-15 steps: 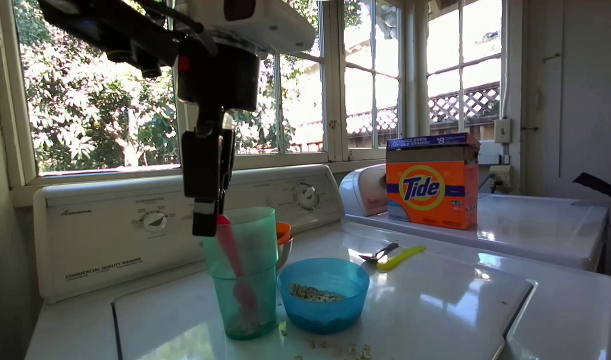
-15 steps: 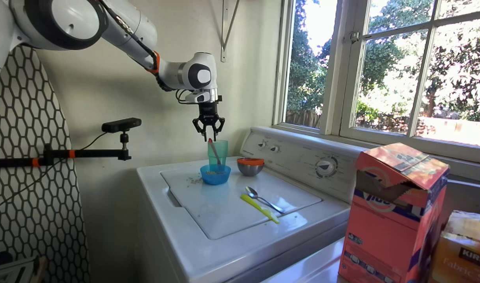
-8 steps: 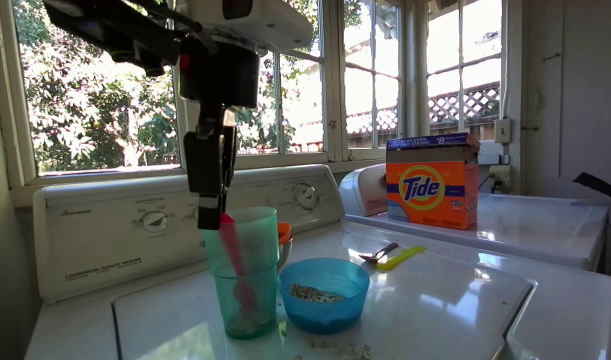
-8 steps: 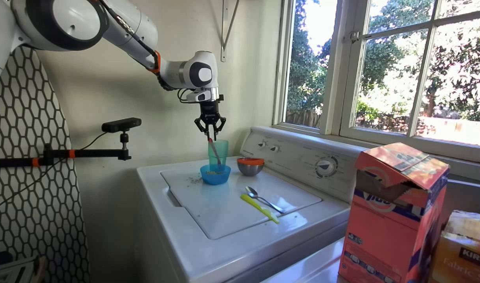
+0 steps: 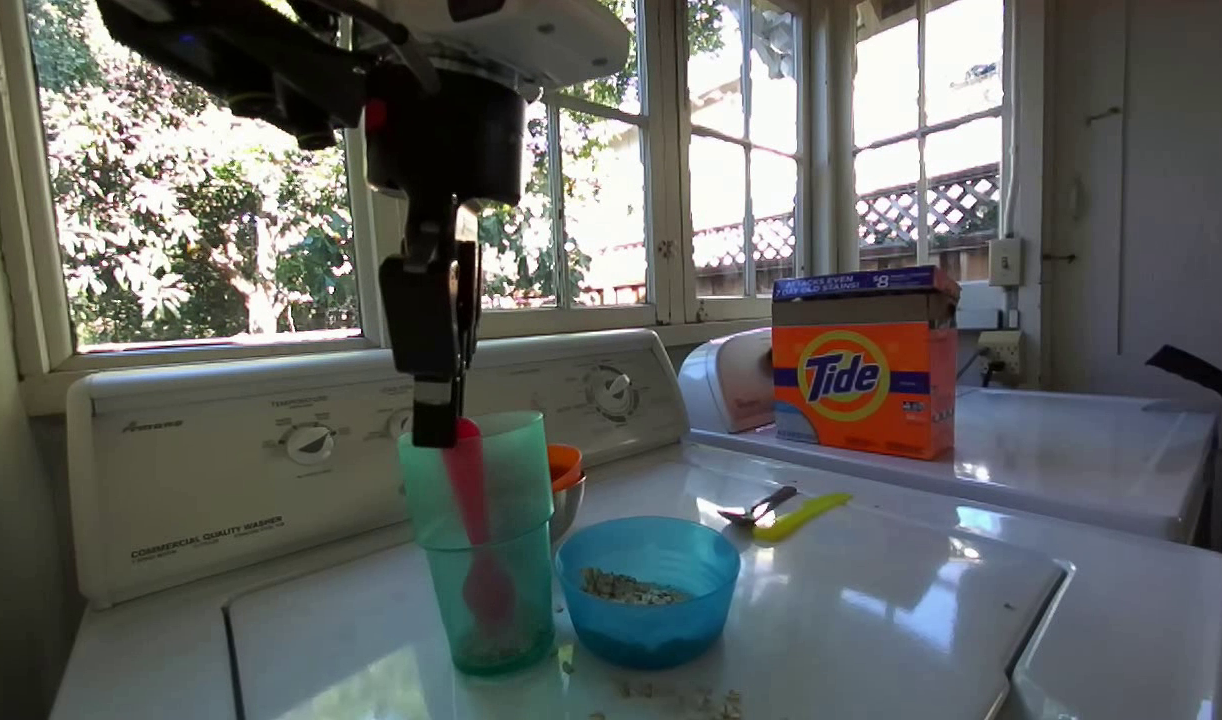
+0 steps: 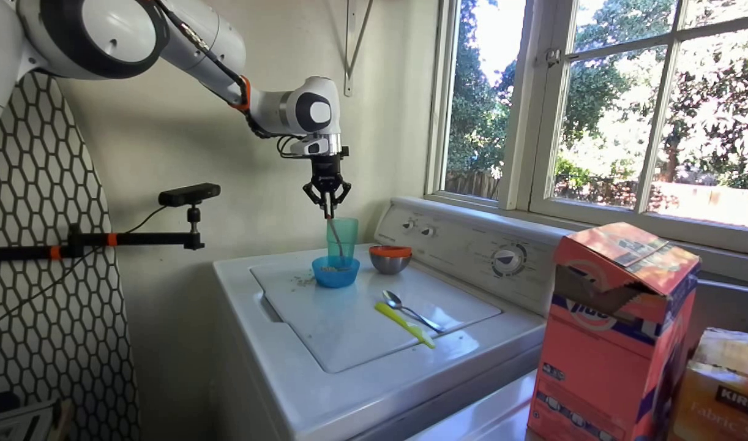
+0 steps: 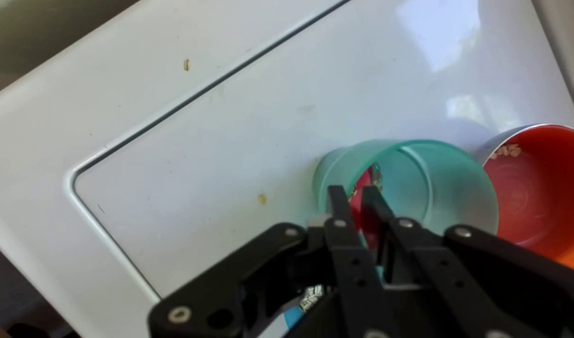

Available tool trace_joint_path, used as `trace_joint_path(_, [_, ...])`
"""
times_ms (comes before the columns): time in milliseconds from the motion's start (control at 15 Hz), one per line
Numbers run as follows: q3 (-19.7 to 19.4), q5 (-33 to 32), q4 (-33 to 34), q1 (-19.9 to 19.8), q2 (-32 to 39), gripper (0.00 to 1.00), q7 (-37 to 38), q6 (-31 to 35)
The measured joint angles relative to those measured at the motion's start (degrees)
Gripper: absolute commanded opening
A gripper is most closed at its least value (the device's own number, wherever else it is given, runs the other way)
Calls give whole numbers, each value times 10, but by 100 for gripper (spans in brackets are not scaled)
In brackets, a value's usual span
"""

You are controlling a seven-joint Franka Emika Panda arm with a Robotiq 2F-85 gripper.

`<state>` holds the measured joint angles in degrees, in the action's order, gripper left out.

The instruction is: Remove the silver spoon, the knife and the pink spoon out of the green cup

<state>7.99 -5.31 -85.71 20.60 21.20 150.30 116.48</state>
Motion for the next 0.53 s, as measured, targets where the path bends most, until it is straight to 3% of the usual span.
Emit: trace_joint_path(533, [1,0,13,3,-2,3,0,-35])
